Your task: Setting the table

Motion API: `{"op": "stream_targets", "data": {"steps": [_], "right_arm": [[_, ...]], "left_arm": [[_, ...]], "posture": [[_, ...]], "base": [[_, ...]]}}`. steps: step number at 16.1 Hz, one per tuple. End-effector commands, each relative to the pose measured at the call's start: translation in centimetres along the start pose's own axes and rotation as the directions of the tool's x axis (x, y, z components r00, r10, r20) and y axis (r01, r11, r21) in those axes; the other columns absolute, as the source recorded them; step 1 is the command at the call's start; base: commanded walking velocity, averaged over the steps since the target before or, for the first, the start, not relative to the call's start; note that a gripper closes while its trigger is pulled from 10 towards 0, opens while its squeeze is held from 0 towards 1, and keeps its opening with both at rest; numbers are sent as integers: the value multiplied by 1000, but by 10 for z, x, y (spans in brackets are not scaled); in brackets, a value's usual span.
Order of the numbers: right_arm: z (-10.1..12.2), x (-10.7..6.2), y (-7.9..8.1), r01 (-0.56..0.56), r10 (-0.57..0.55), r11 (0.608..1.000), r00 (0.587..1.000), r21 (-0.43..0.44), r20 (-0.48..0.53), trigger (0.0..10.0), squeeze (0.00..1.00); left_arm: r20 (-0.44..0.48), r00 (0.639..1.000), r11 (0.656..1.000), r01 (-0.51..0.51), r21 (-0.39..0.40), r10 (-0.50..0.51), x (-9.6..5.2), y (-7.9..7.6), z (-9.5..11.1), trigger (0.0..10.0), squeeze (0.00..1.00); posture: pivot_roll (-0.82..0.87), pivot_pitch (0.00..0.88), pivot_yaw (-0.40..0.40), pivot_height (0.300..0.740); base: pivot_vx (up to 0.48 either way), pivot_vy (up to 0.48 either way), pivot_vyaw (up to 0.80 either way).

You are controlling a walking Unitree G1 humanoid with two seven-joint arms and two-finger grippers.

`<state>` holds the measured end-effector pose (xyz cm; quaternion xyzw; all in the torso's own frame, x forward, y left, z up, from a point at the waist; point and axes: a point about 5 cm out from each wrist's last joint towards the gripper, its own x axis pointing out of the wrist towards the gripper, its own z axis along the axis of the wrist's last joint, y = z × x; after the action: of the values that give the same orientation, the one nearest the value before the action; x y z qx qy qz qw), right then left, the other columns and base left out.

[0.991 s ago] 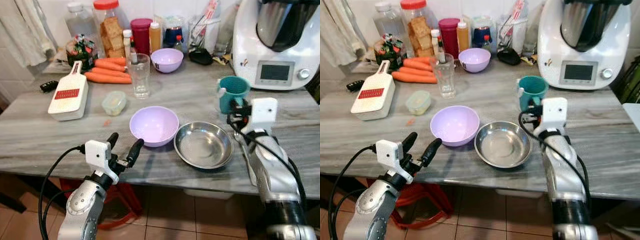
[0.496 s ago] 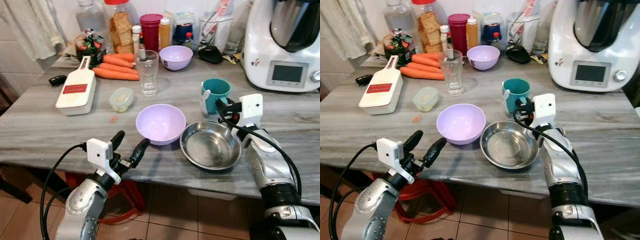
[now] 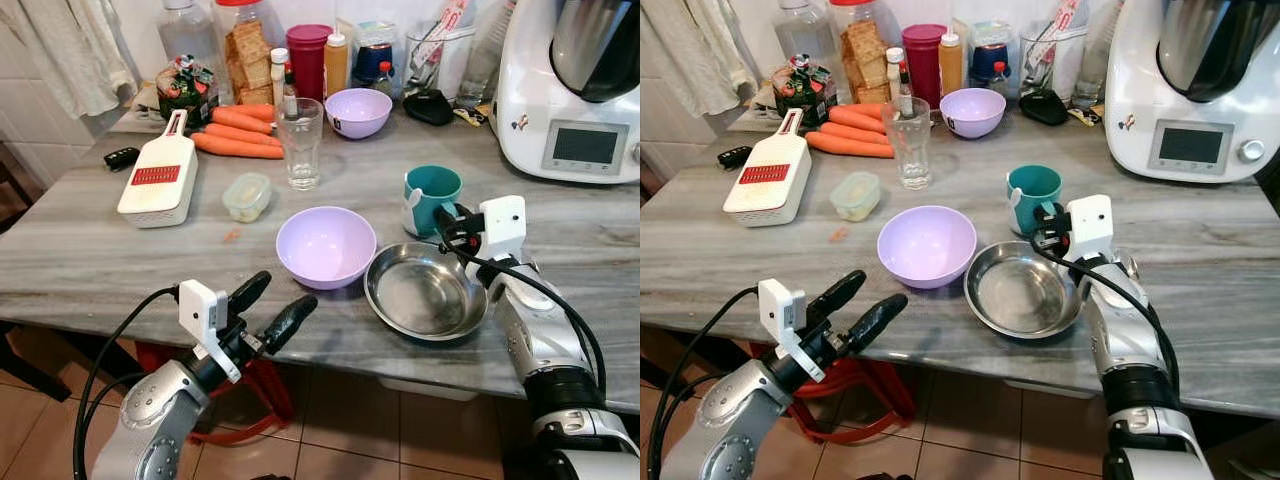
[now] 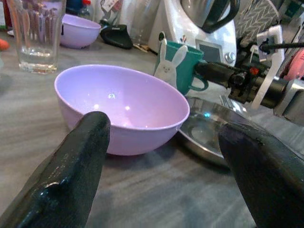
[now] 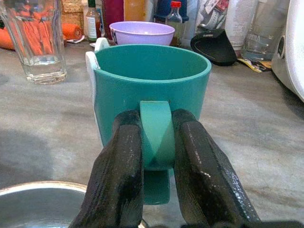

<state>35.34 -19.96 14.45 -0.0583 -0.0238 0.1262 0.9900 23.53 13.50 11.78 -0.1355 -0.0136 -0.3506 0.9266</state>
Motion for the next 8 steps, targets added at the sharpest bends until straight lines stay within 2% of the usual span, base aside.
{"op": "stream_targets", "data": {"steps": [1, 4, 5, 6, 8], "right_arm": [[6, 4, -1, -15, 16, 1000, 1000, -18, 23, 10000, 0], [2, 4, -2, -18, 18, 1000, 1000, -20, 14, 10000, 0], [2, 3, -2, -19, 20, 1000, 1000, -20, 13, 10000, 55], [2, 3, -2, -18, 19, 1000, 1000, -19, 13, 10000, 1000], [0, 2, -2, -17, 17, 999, 1000, -28, 13, 10000, 1000]], "left_arm": [[-7, 1000, 1000, 18, 0, -18, -2, -2, 1, 10000, 0], [-14, 1000, 1000, 27, -4, -27, -3, -5, 0, 10000, 0], [-15, 999, 1000, 29, -5, -29, -3, -6, 0, 10000, 0], [-17, 999, 1000, 29, -5, -30, -3, -7, 0, 10000, 0], [-19, 999, 999, 32, -5, -32, -3, -7, 1, 10000, 0]], "posture": [[-31, 98, 78, 740], [-30, 97, 77, 740], [-29, 98, 76, 740], [-29, 98, 76, 740], [-28, 99, 76, 740]], "base": [[0, 0, 0], [0, 0, 0], [0, 0, 0], [0, 0, 0], [0, 0, 0]]}}
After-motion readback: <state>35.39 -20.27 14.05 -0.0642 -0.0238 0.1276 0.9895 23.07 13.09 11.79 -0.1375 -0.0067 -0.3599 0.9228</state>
